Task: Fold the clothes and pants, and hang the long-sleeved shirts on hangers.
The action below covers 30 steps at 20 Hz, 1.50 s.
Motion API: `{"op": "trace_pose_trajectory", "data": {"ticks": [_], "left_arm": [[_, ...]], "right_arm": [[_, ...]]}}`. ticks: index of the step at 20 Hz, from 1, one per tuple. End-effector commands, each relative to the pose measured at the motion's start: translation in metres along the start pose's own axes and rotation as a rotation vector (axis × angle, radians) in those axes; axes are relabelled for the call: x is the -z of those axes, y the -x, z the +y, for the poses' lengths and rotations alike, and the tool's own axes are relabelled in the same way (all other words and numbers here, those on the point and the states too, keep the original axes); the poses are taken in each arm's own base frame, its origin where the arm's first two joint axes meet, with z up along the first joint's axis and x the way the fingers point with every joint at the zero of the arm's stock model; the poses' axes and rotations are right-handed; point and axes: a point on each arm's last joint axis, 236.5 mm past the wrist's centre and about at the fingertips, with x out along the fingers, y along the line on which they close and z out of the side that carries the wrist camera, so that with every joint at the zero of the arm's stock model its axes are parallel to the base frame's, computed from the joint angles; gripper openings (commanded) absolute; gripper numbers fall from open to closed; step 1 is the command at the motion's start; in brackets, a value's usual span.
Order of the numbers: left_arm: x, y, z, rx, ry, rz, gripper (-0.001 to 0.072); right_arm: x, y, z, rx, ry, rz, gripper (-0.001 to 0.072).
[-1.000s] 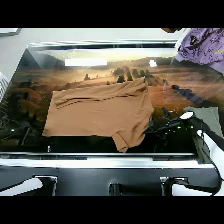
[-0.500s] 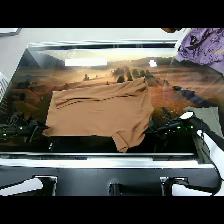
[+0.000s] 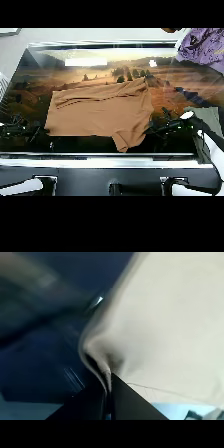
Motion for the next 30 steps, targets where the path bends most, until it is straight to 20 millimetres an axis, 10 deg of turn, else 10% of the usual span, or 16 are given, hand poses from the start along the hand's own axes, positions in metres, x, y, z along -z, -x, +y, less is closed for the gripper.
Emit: {"op": "trace_pose_trajectory", "data": {"ticks": [1, 5, 9, 14, 18, 23, 26, 30], "left_arm": [[-0.006, 0.011, -0.031, 0.018, -0.105, -0.013, 0.0013], [-0.059, 0.087, -0.120, 0.016, -0.303, -0.287, 0.0012], [-0.073, 0.236, -0.228, -0.008, -0.507, -0.683, 0.0013], [0.015, 0.421, -0.299, -0.087, -0.655, -1.179, 0.0013], [0.095, 0.485, -0.280, -0.172, -0.585, -1.403, 0.0013], [0.098, 0.471, -0.264, -0.181, -0.526, -1.349, 0.0012], [0.043, 0.402, -0.260, -0.166, -0.577, -1.122, 0.0012], [-0.052, 0.270, -0.221, -0.183, -0.557, -0.746, 0.0012]], "right_arm": [[-0.020, 0.031, 0.039, -0.050, 0.155, -0.084, 0.0025], [-0.081, 0.130, 0.126, -0.045, 0.406, -0.372, 0.0024], [-0.087, 0.273, 0.249, -0.042, 0.703, -0.714, 0.0024], [0.031, 0.419, 0.355, 0.019, 0.965, -1.114, 0.0024], [0.138, 0.482, 0.378, 0.047, 0.994, -1.387, 0.0024], [0.154, 0.495, 0.363, 0.089, 0.904, -1.445, 0.0024], [0.087, 0.456, 0.336, 0.128, 0.808, -1.232, 0.0024], [-0.046, 0.356, 0.257, 0.176, 0.585, -0.800, 0.0024]]}}
